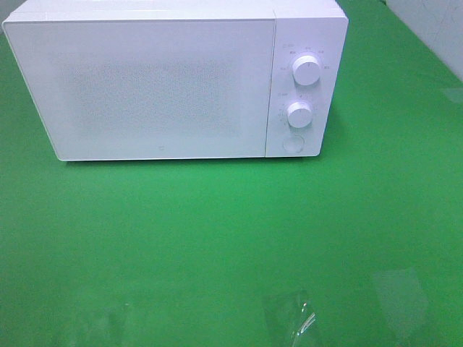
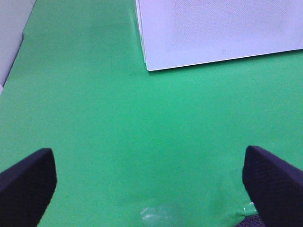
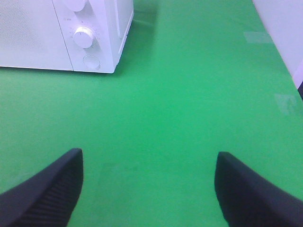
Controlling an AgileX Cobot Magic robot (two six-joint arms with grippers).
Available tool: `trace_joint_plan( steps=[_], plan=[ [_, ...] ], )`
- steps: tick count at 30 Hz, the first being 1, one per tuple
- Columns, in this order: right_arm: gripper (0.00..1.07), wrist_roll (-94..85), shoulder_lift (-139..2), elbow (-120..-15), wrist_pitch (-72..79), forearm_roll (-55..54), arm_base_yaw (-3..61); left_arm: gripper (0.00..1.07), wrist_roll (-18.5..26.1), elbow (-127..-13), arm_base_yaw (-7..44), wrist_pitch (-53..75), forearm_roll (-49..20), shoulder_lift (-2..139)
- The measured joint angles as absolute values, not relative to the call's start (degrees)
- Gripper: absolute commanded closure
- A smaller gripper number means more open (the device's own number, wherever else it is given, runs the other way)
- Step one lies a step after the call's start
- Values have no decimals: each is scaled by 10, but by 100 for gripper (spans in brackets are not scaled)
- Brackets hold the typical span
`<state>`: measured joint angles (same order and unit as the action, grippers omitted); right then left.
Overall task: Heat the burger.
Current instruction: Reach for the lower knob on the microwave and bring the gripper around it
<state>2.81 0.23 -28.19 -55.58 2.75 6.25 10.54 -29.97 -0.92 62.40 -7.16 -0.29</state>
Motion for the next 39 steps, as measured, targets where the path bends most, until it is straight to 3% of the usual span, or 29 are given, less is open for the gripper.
trace_joint_plan(
  steps=[17, 23, 39],
  plan=[
    [34, 28, 2, -282, -556, 28, 62, 7, 102, -300, -9, 624, -73, -3],
    [34, 28, 2, -282, -556, 28, 62, 7, 53, -300, -9, 624, -44, -3],
    [34, 28, 2, -282, -556, 28, 62, 7, 45, -300, -10, 623, -37, -3]
  ],
)
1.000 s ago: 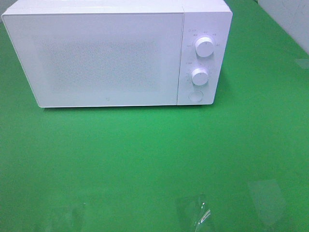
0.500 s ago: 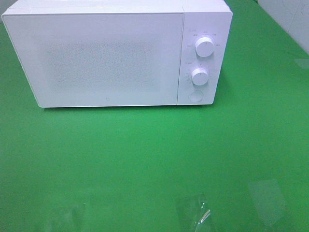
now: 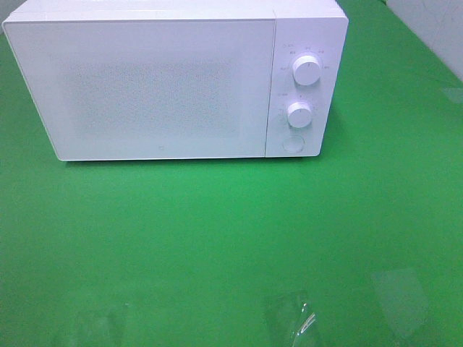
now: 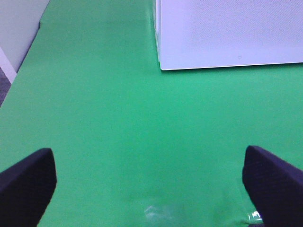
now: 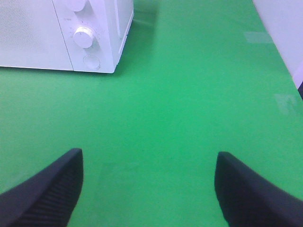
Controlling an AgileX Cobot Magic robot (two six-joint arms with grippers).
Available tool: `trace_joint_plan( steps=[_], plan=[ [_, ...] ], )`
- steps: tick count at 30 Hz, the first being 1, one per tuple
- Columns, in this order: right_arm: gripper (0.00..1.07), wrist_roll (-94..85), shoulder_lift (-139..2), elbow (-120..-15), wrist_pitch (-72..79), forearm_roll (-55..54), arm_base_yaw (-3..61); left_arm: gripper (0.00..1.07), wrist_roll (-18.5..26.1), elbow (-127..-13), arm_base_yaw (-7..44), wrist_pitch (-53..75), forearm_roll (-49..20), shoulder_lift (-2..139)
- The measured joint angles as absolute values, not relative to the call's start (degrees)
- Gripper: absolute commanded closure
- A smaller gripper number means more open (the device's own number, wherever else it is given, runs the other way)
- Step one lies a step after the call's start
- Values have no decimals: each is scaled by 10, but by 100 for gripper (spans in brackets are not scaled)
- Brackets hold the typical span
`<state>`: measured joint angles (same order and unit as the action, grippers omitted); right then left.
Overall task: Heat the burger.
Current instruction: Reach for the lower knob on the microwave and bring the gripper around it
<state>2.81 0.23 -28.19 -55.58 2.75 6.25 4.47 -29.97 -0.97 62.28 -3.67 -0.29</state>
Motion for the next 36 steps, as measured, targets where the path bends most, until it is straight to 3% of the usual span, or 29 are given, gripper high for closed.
trace_joint_plan(
  steps=[16, 36],
  plan=[
    [34, 28, 2, -290, -541, 28, 62, 7, 45, -300, -10, 623, -37, -3],
    [34, 28, -175, -304, -309, 27, 62, 7, 45, -300, -10, 622, -37, -3]
  ],
)
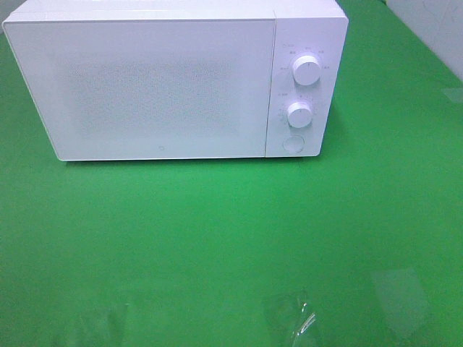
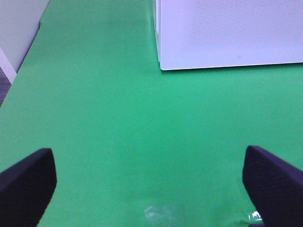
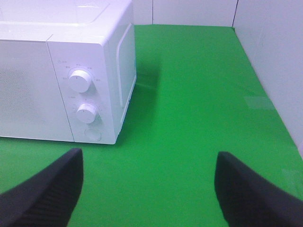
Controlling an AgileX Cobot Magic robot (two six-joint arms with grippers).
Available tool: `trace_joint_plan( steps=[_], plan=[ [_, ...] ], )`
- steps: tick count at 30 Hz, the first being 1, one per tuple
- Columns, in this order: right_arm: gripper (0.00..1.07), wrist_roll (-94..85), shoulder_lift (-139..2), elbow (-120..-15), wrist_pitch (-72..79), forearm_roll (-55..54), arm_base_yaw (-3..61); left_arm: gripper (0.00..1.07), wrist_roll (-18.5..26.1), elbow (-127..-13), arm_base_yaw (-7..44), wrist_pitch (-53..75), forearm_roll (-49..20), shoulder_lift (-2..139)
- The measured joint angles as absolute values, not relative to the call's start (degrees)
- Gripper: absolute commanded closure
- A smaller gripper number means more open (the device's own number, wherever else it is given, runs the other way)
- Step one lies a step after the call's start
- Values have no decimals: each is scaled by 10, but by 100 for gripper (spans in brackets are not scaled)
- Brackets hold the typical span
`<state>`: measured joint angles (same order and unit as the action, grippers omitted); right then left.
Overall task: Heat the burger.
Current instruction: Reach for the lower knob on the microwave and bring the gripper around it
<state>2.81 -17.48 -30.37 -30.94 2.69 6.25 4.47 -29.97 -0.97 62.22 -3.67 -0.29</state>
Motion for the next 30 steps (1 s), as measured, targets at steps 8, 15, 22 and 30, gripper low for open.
trace_joint_plan(
  steps=[8, 15, 22, 30],
  plan=[
    [34, 28, -271, -304, -237, 27, 62, 7, 45, -300, -10, 622, -37, -3],
    [34, 28, -368, -304, -173, 27, 62, 7, 45, -297, -10, 622, -37, -3],
    [34, 28, -451, -297, -72, 27, 62, 7, 45, -296, -10, 621, -37, -3],
    [34, 28, -532, -245, 113, 26, 62, 7, 45, -296, -10, 621, -37, -3]
  ],
)
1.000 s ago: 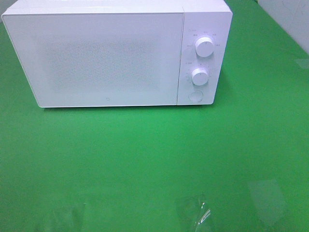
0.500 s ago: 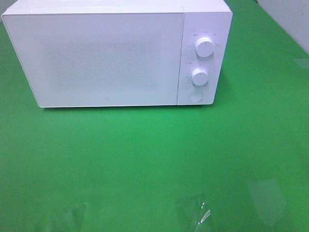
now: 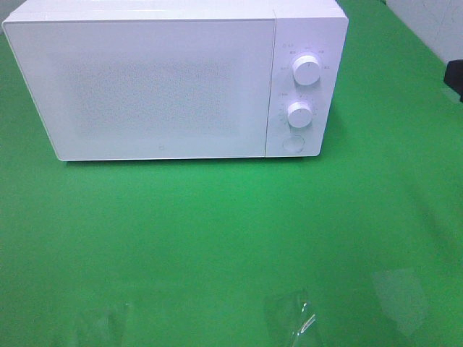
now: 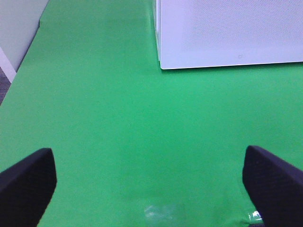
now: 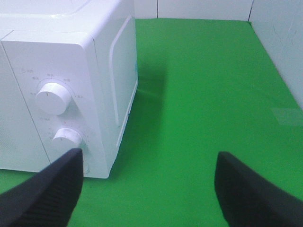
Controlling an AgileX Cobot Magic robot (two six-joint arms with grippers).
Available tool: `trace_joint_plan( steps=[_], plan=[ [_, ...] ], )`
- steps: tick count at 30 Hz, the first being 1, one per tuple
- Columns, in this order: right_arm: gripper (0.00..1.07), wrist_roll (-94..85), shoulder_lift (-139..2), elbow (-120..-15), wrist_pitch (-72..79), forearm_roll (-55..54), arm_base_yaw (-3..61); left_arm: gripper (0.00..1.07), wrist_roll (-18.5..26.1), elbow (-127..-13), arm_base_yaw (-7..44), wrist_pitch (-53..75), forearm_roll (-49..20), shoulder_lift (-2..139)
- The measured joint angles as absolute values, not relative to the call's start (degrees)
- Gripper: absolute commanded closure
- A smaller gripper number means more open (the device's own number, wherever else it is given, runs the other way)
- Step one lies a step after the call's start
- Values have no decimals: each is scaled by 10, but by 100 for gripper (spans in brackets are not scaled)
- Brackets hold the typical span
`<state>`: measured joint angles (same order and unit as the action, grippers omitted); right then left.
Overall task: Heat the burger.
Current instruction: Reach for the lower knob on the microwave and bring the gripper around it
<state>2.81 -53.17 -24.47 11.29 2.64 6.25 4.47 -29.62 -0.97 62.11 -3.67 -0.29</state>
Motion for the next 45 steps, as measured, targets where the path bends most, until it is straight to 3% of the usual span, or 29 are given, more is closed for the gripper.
trace_joint_plan(
  steps=[11, 15, 18, 20, 29, 38, 45],
  plan=[
    [34, 5, -653, -233, 293, 0, 75, 7, 45, -296, -10, 621, -37, -3],
    [34, -112, -733, -233, 376, -109, 156, 7, 45, -296, -10, 621, -37, -3],
    [34, -131, -747, -233, 389, -132, 172, 7, 45, -296, -10, 621, -37, -3],
    [34, -182, -796, -233, 454, -211, 228, 7, 45, -296, -10, 621, -37, -3],
    [34, -227, -881, -234, 600, -391, 354, 7, 45, -296, -10, 621, -37, -3],
    [34, -227, -925, -239, 646, -491, 433, 7, 45, -296, -10, 621, -37, -3],
    [34, -227, -959, -258, 662, -501, 454, 7, 45, -296, -10, 621, -37, -3]
  ],
)
